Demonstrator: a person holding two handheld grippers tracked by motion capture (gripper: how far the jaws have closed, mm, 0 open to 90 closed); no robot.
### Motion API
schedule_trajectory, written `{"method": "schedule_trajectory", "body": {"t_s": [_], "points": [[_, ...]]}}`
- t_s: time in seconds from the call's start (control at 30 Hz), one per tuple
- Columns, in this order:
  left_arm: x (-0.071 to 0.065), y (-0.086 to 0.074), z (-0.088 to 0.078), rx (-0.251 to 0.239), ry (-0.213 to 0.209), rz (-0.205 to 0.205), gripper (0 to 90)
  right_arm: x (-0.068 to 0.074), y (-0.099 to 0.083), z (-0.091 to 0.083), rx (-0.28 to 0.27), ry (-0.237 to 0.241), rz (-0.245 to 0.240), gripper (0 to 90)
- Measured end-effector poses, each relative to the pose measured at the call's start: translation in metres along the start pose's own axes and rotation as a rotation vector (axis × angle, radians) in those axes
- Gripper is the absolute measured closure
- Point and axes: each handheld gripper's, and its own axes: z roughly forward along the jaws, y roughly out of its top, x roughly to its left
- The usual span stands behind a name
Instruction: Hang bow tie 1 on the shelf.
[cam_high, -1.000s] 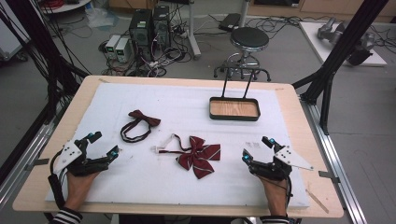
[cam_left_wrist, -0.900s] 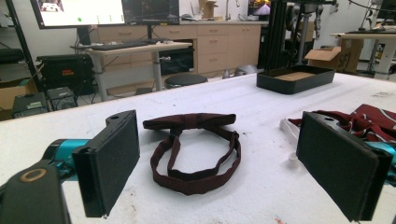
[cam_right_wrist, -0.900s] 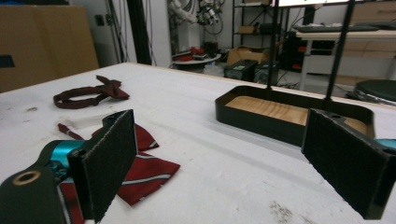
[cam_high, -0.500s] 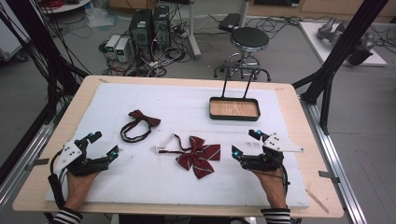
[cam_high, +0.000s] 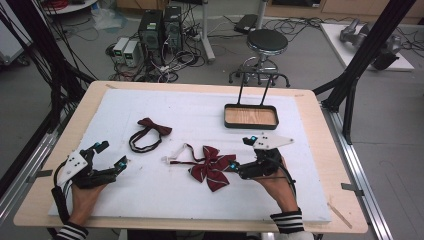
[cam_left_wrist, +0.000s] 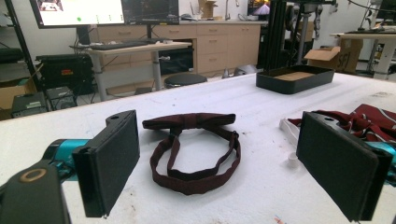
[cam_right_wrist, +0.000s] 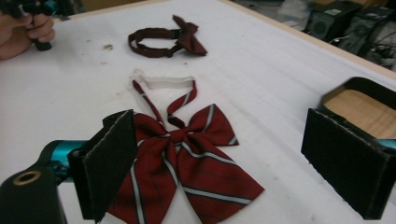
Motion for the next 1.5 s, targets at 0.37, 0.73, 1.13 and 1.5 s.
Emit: {"method": "schedule_trajectory", "body": {"t_s": [0.37,0.73,1.13,1.5], "points": [[0.0,0.0,0.0,0.004,-0.003,0.002,13.8,0.008,0.019,0.032,0.135,0.077,-0.059,10.0],[0.0,0.0,0.0,0.005,-0.003,0.001,13.8,0.017,0.031,0.064,0.261,0.141,-0.132,14.6],[0.0,0.0,0.0,0.004,-0.003,-0.002,13.8,0.019,0.029,0.09,0.372,0.161,-0.157,14.6],[0.001,0.0,0.0,0.002,-0.004,-0.007,13.8,0.023,0.024,0.114,0.501,0.161,-0.2,18.2]]}}
